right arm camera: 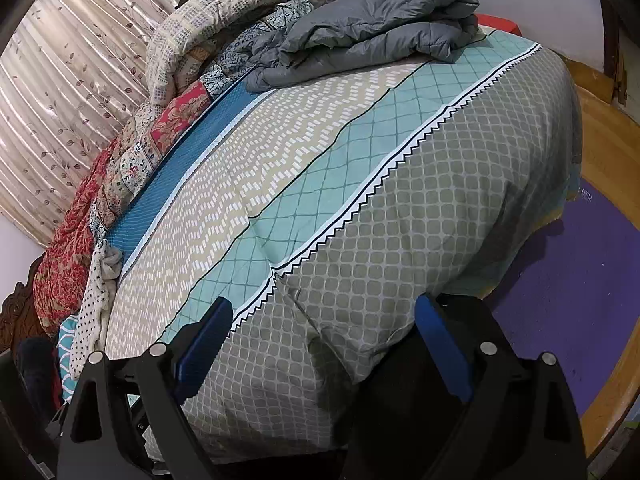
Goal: Fold large clothes
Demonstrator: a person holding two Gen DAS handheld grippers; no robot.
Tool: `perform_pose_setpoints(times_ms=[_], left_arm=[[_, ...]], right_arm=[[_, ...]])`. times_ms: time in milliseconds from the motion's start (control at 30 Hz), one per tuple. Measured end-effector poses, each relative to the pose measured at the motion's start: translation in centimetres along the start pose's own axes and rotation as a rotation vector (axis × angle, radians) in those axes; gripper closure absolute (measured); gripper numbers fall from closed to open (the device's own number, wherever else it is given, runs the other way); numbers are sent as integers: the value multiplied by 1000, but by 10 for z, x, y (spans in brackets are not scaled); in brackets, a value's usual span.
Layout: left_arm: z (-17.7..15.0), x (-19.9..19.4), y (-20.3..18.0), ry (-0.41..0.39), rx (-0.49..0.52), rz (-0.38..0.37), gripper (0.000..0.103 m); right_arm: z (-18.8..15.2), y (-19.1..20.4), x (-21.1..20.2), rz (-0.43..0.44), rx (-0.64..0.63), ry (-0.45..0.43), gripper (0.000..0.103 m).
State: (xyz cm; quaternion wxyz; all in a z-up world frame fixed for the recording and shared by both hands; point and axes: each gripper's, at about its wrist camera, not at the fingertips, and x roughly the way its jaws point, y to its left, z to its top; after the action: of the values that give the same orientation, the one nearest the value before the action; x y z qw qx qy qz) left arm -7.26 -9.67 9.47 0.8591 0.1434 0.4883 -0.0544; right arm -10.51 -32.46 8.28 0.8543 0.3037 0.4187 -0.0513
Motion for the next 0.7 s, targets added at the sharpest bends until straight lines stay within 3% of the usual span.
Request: perform_pose_setpoints(times_ms=[700], left_arm=[[0,2,-1,5,28,-10,9]], right_arm=[[1,1,1,-1,-2,0,68]])
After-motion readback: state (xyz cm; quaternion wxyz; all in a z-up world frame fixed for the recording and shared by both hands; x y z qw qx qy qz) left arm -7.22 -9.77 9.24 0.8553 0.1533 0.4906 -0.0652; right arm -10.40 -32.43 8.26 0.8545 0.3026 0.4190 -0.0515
